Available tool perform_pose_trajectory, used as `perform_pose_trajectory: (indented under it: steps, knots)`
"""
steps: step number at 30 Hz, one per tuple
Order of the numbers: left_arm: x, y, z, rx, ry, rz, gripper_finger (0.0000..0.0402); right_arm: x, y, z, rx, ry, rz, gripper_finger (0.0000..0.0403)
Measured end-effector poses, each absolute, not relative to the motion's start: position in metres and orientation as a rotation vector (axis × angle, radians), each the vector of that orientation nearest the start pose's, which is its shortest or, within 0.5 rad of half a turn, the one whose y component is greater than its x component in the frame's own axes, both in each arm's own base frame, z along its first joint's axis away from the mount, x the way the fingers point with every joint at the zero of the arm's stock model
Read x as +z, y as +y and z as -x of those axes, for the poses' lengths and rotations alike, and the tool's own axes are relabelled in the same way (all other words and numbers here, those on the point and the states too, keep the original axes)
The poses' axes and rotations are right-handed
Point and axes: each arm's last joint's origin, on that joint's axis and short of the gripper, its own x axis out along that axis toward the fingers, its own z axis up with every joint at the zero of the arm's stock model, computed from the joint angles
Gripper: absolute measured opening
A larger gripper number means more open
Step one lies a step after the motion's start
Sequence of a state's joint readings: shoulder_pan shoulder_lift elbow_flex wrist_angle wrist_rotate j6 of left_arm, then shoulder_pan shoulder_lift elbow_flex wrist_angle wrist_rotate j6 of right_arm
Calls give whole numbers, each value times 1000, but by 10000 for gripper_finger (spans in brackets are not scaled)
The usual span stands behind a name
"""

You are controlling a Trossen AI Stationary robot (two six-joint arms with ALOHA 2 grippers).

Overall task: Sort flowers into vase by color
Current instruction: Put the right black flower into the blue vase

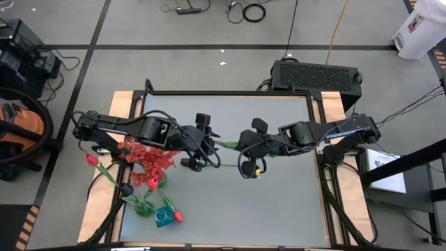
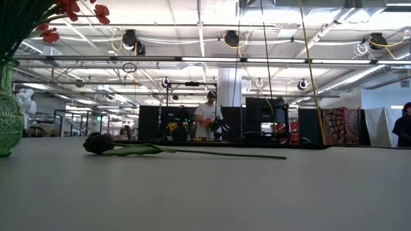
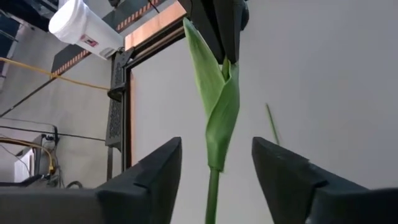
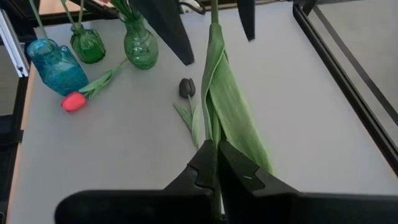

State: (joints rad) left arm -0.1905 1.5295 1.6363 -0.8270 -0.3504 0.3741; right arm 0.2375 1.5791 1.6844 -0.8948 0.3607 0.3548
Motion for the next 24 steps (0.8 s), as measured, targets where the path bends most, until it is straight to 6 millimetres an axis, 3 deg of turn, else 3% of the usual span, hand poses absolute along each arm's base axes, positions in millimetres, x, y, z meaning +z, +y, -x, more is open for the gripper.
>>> perform_pose_trajectory:
  steps: [20,24]
  knots:
    - [391,-50,-314,23,714,-550,20,386,67,-320,-245,711,-104,0]
    - [391,-50,-314,23,716,-551,10,386,67,-320,-248,711,-99,0]
